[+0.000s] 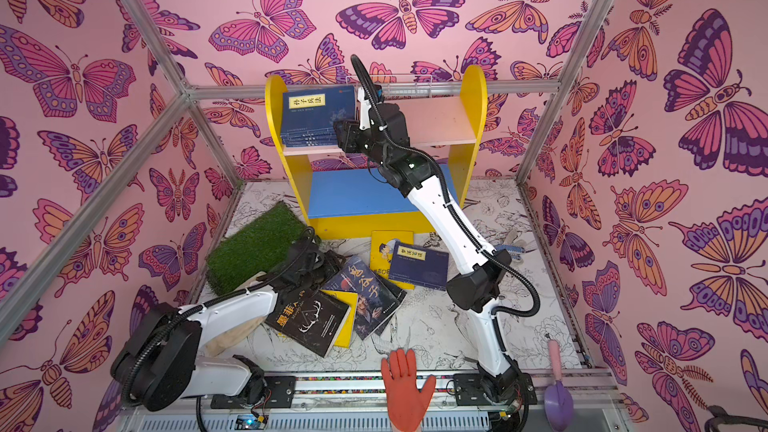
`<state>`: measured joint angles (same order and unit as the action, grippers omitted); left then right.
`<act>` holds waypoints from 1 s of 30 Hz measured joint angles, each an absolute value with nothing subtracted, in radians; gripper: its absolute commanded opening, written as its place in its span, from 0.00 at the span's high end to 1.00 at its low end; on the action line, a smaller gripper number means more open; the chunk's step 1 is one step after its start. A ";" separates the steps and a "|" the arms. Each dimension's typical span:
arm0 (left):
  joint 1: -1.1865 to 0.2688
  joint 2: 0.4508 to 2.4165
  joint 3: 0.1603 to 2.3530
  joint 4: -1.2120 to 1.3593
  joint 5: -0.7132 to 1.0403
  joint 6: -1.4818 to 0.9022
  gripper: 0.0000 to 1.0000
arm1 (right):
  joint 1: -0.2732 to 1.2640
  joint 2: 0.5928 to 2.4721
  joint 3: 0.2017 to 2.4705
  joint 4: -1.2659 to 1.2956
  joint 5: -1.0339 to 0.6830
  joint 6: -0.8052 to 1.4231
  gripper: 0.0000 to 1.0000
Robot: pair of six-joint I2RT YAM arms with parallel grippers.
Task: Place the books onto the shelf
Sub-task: 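Lower the book onto the stack on the upper shelf with the right gripper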
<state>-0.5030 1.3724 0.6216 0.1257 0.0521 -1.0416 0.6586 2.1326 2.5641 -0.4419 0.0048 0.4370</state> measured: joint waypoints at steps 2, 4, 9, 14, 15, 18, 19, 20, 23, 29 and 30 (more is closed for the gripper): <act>-0.503 1.372 0.622 0.126 0.052 -1.042 0.33 | 0.669 2.143 2.583 -0.455 0.030 0.403 0.43; -0.502 1.372 0.622 0.126 0.052 -1.042 0.33 | 0.677 2.156 2.606 -0.467 0.054 0.375 0.42; -0.502 1.373 0.622 0.126 0.052 -1.042 0.33 | 0.690 2.170 2.630 -0.483 0.101 0.326 0.41; -0.502 1.373 0.622 0.125 0.052 -1.042 0.33 | 0.701 2.175 2.633 -0.484 0.146 0.283 0.38; -0.502 1.373 0.622 0.125 0.052 -1.042 0.33 | 0.704 2.175 2.633 -0.484 0.154 0.276 0.37; -0.502 1.373 0.622 0.125 0.052 -1.042 0.33 | 0.714 2.175 2.634 -0.487 0.179 0.250 0.35; -0.502 1.374 0.622 0.125 0.052 -1.042 0.33 | 0.719 2.175 2.635 -0.489 0.188 0.237 0.33; -0.502 1.375 0.622 0.125 0.052 -1.042 0.33 | 0.722 2.175 2.635 -0.491 0.196 0.228 0.31; -0.502 1.376 0.622 0.123 0.052 -1.042 0.33 | 0.736 2.177 2.636 -0.495 0.231 0.191 0.26; -0.502 1.376 0.622 0.122 0.052 -1.045 0.33 | 0.752 2.178 2.636 -0.503 0.285 0.134 0.22; -0.502 1.376 0.622 0.122 0.052 -1.046 0.33 | 0.753 2.178 2.636 -0.504 0.291 0.128 0.21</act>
